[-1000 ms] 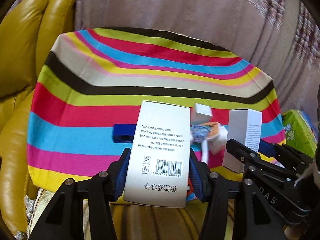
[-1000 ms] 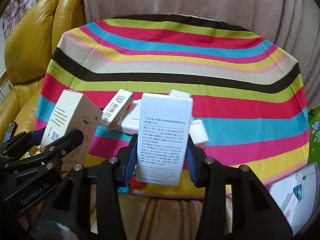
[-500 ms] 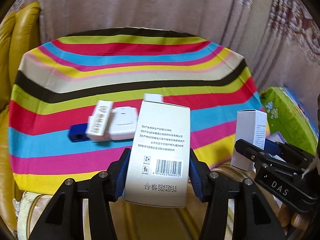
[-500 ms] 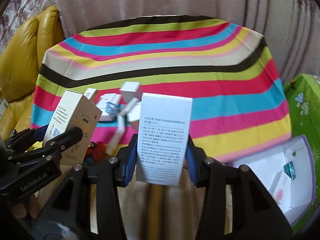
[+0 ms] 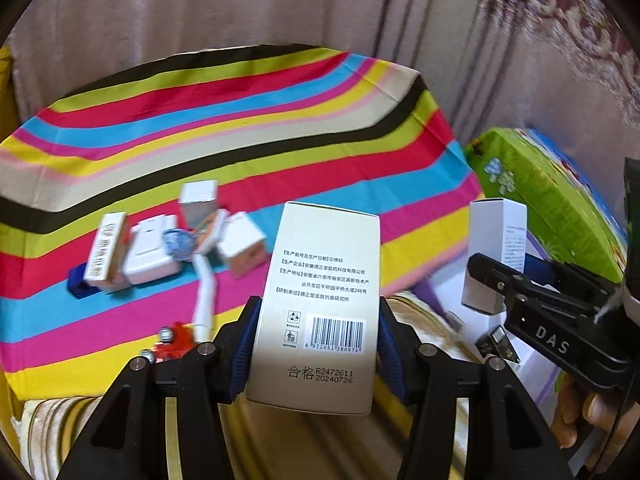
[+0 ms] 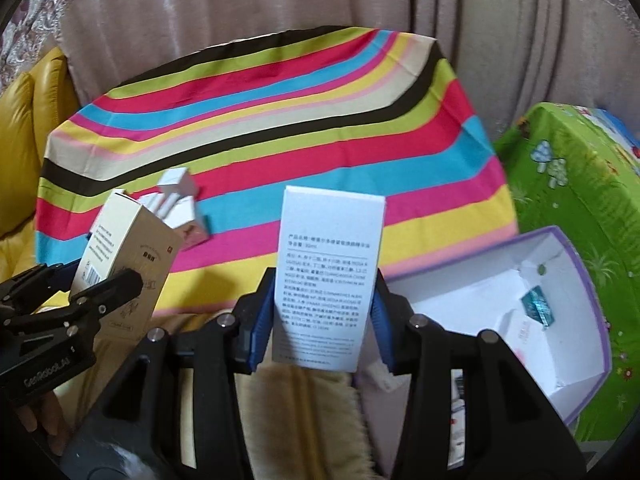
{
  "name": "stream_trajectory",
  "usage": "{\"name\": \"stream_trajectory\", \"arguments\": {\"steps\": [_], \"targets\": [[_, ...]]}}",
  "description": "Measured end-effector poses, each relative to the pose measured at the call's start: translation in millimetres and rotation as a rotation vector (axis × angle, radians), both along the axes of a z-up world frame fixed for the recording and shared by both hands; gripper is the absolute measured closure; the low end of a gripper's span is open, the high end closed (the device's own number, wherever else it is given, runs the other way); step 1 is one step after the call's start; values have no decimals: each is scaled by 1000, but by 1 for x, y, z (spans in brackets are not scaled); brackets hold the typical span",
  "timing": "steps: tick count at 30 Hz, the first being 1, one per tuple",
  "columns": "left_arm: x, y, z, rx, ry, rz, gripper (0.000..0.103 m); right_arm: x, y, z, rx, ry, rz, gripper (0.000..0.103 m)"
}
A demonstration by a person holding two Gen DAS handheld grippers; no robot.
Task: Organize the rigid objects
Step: 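Carry both boxes into the storage box and open both tools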
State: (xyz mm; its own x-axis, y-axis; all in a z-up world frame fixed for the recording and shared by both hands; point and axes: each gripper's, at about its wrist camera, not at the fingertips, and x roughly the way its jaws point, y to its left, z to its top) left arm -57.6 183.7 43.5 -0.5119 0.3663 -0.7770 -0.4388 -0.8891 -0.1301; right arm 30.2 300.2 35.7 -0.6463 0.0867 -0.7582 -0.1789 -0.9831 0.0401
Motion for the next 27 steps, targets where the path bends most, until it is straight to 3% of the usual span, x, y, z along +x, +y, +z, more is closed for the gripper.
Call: {"name": "stream_trajectory", "arguments": {"steps": [21, 25, 27], "targets": [[32, 103, -3, 107, -109, -282, 50, 53, 129, -1, 38, -33, -277, 55], [36, 118, -7, 121, -143, -339, 42, 55, 136, -2, 55, -39, -303, 54], [37, 120, -9, 115, -141, -343, 39, 54, 137, -3, 57, -44, -308, 41]]}}
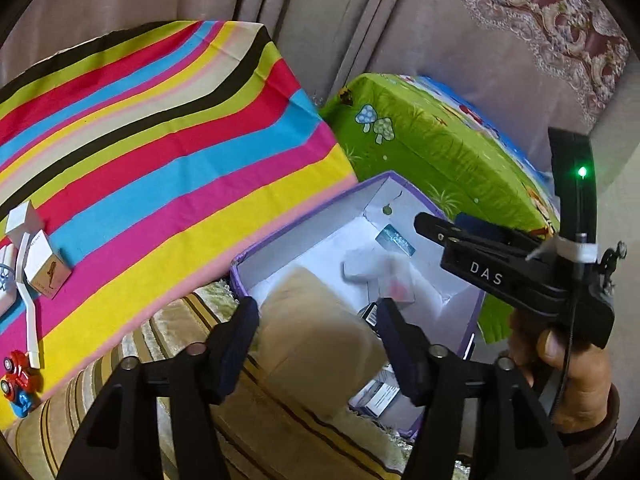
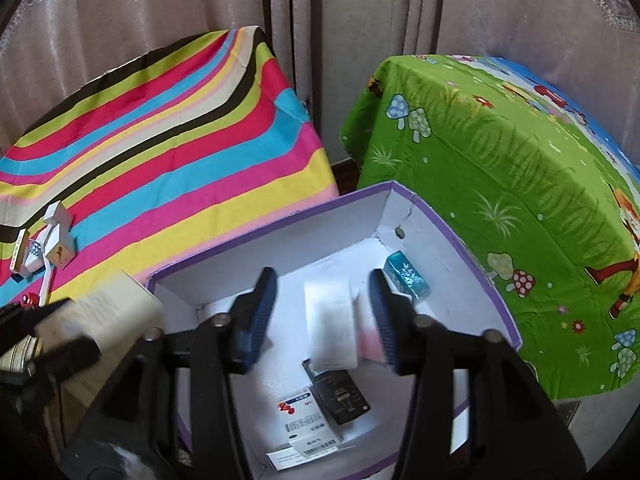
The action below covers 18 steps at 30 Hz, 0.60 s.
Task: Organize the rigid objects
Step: 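Carry both boxes into the storage box and open both tools, then move both tools back toward the remaining objects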
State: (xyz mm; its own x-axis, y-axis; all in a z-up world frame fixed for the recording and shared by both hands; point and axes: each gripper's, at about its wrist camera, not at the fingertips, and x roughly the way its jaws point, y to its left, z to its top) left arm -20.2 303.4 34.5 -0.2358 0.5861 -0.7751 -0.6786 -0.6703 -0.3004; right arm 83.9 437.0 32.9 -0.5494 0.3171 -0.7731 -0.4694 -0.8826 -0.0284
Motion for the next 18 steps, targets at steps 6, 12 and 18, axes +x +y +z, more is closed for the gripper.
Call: {"name": "stream_trajectory", "arguments": {"steps": [6, 12, 18], "targets": [[-6, -10, -1, 19, -23, 42, 39, 0, -6, 0, 22, -3, 2, 29], [-10, -23, 0, 32, -33, 86, 39, -2, -10, 3, 32, -1, 14, 27], [-13, -33, 2, 24, -6, 109, 39, -4, -13, 5, 7, 11, 30, 26]]}}
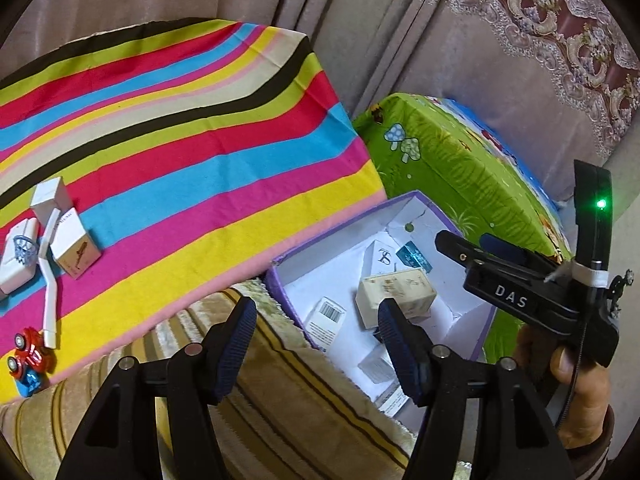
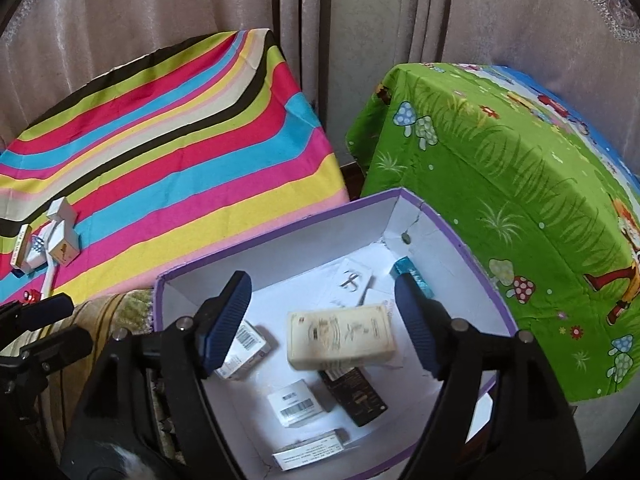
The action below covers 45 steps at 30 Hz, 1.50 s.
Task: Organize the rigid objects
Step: 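Move both tools back toward the remaining objects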
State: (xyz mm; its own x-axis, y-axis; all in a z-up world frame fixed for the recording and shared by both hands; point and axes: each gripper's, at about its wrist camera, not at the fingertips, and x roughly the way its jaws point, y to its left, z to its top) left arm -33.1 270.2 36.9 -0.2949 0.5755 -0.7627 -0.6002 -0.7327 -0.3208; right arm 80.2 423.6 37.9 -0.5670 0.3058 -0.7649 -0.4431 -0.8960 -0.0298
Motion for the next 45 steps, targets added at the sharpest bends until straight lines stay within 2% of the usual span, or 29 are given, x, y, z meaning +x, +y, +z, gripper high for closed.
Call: {"name": "stream_trajectory", "arguments": {"steps": [9, 12, 24, 32, 36, 40, 45], "targets": [[-11, -37, 8, 18, 37, 75, 39, -12, -24, 0, -35, 3, 55, 23], [-17, -55, 7, 23, 31, 113, 39, -18, -37, -1, -44, -3, 82, 20], [-33, -144, -3, 19, -12, 270, 39, -36, -80, -6, -103, -26, 194, 19], [-39, -199, -12, -24, -51, 331, 39, -40, -104, -13, -155, -43, 248, 19], [-39, -219, -17, -81, -56, 339, 39, -42, -120, -12, -171, -45, 293, 19], [-45, -228, -25, -110, -80, 339, 39, -43, -134, -15, -174, -55, 327, 19], [-58, -216, -39, -198, -106, 278, 39, -47, -149, -24, -144, -88, 357, 19]]}}
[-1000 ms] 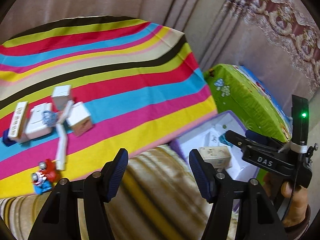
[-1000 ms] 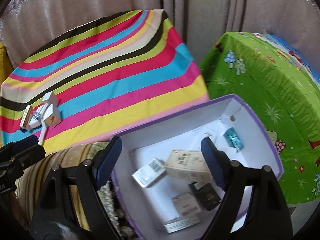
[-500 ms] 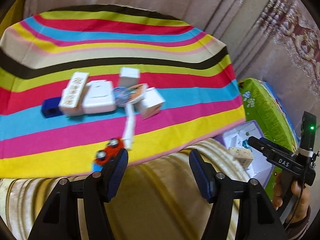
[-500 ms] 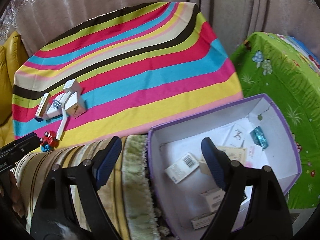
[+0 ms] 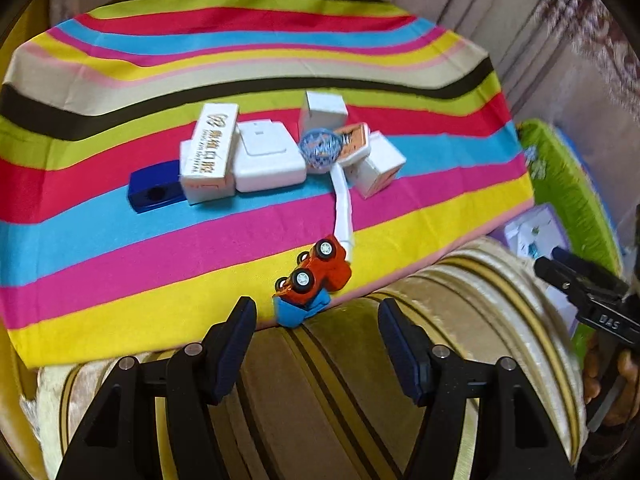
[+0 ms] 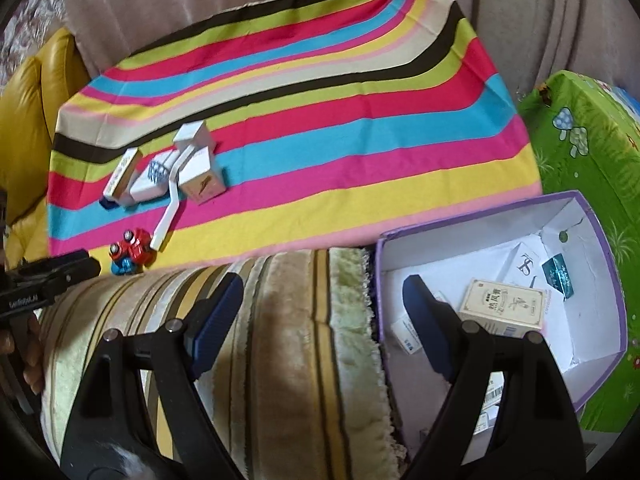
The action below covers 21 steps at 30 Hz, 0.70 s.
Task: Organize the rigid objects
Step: 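Move both tools back toward the remaining objects, then grasp the red toy car with the left tool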
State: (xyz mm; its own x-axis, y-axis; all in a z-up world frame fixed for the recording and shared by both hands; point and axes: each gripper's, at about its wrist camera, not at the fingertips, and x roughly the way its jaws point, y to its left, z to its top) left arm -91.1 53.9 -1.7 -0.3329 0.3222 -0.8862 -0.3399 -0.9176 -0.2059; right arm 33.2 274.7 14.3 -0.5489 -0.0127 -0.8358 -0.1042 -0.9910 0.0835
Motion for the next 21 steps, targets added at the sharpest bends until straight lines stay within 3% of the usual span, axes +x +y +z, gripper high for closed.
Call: {"name": "stream_trajectory", "arguments": {"steps": [12, 16, 21], "targets": [[-23, 29, -26, -174, -25, -139, 41, -7, -7, -11, 22, -46, 23, 19], [-24, 29, -30, -168, -30, -155, 60, -11, -13, -11, 31, -52, 36, 19], [-23, 20, -29, -101, -30, -150, 66, -20, -27, -9, 46, -52, 65, 19]]}}
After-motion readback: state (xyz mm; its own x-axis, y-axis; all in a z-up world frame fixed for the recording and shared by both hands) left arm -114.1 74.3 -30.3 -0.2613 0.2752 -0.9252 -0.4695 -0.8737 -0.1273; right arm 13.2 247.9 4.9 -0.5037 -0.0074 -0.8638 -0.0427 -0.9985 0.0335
